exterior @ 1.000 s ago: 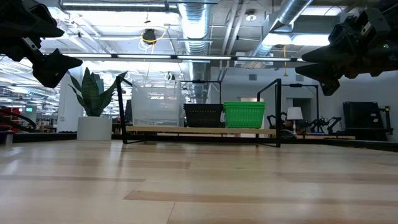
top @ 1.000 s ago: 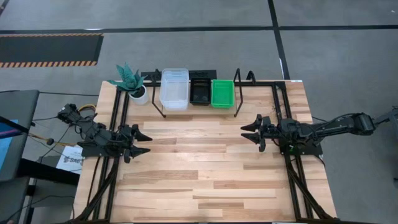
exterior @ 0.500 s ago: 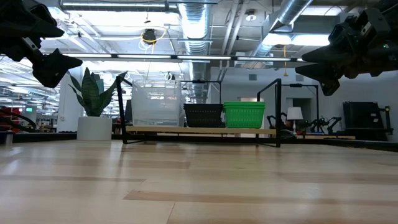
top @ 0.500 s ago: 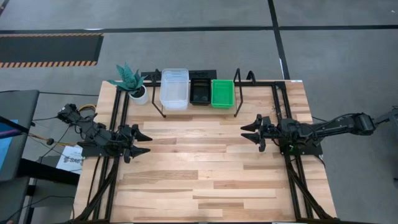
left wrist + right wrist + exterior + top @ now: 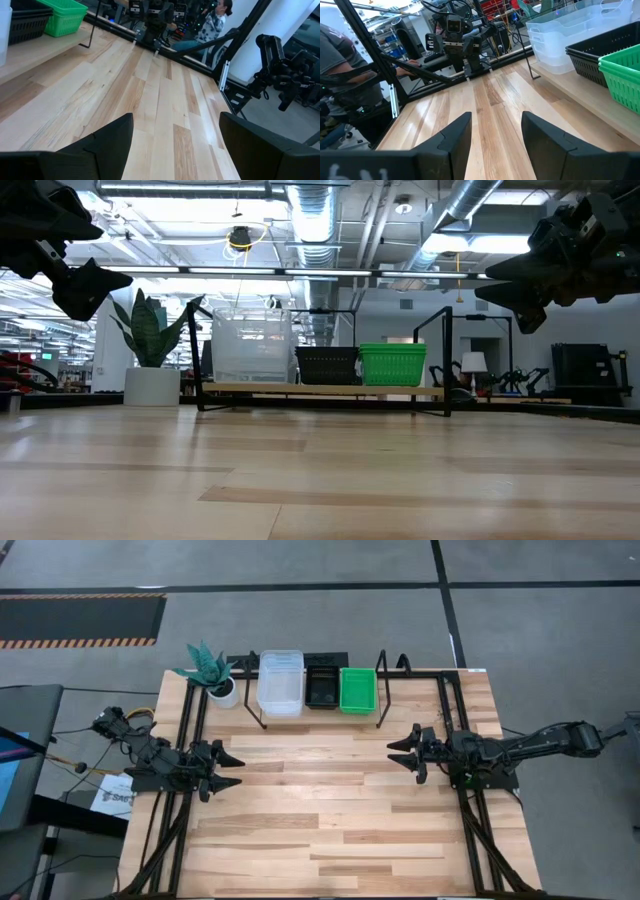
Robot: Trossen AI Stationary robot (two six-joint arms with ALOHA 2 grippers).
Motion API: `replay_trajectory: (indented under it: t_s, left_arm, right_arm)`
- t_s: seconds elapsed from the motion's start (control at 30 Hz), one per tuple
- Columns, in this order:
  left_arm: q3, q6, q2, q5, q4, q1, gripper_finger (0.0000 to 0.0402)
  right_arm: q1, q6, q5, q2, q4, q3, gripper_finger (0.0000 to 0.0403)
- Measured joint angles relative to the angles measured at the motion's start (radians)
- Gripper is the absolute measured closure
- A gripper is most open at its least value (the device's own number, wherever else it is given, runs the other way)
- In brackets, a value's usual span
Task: Stack baskets on shelf by color
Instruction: Return to Home Position
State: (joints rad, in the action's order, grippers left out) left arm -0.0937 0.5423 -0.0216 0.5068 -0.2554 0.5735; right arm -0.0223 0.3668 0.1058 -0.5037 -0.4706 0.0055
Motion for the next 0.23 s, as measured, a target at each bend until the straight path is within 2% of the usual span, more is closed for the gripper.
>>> replay_trajectory:
  t_s: [0.23]
  left_arm:
    - [0.000, 0.000, 0.000, 0.000, 0.000, 0.000, 0.0118]
  right_arm:
    - [0.000, 0.000, 0.000, 0.000, 0.000, 0.000, 0.0205]
